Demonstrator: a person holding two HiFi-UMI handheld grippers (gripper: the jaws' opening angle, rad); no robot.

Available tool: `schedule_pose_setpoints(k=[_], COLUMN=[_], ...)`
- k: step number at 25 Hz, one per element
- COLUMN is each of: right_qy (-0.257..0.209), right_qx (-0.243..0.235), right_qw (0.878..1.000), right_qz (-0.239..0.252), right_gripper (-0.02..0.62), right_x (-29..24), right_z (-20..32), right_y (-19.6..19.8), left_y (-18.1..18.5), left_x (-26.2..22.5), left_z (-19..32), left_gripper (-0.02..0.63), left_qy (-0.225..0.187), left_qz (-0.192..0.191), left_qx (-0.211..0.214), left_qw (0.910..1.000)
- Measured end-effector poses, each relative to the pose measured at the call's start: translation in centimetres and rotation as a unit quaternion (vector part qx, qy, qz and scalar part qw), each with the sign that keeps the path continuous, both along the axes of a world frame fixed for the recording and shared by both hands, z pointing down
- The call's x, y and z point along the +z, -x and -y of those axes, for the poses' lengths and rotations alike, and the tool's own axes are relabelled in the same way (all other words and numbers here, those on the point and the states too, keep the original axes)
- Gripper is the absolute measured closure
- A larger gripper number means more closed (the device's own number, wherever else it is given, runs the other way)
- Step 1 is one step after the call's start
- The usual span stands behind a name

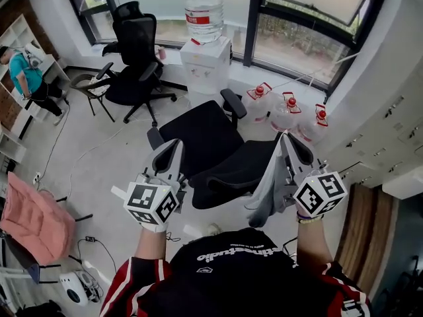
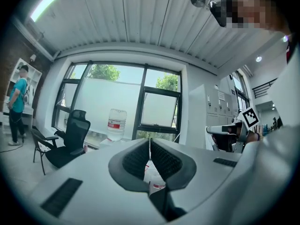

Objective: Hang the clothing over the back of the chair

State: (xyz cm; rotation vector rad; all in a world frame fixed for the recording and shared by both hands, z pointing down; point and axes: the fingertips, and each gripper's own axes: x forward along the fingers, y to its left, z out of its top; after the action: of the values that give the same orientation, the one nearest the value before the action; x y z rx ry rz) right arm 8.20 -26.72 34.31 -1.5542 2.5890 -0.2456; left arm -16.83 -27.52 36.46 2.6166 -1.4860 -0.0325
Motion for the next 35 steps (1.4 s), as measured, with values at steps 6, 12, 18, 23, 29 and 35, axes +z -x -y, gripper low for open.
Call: schedule_pose_setpoints(k=[6, 12, 18, 23, 29, 35], right_qy=[0.013, 0.017, 0.004, -0.003, 0.002, -0.015], right_qx=[-0.01, -0.05, -0.092, -0.12, -0.141, -0.167], right_qw=[1.0, 0.998, 0.996, 0.993, 0.99, 0.986], right_qz=[-0.014, -0.014, -0.003, -0.011, -0.002, 0.004], right_gripper=[0.575, 0.575, 0.577, 0.577, 0.577, 0.577], right_x=[0.1, -0.9, -1.5, -1.9, -1.8, -2.9], right_z=[1.6, 4.4, 7.4, 9.8, 12.6, 15.4], right_y=[1.1, 2.0, 4.0, 6.1, 8.5, 11.3], left_y=[0.2, -1.5, -0.8, 0.0, 0.8, 2.2], left_x=[0.4, -0.4, -0.7, -0.9, -0.9, -0.8], left_z=[2.2, 3.9, 4.7, 5.6, 6.8, 8.2], left_gripper=[0.58, 0.58, 0.58, 0.58, 0.58, 0.58], left_qy=[0.01, 0.011, 0.006, 0.007, 0.008, 0.008], left_qz=[-0.015, -0.018, -0.011, -0.007, -0.003, -0.003], left_qx=[0.002, 0.0, -0.025, -0.043, -0.049, -0.06], left_qw=[0.9998, 0.9998, 0.9996, 0.999, 0.9987, 0.9982])
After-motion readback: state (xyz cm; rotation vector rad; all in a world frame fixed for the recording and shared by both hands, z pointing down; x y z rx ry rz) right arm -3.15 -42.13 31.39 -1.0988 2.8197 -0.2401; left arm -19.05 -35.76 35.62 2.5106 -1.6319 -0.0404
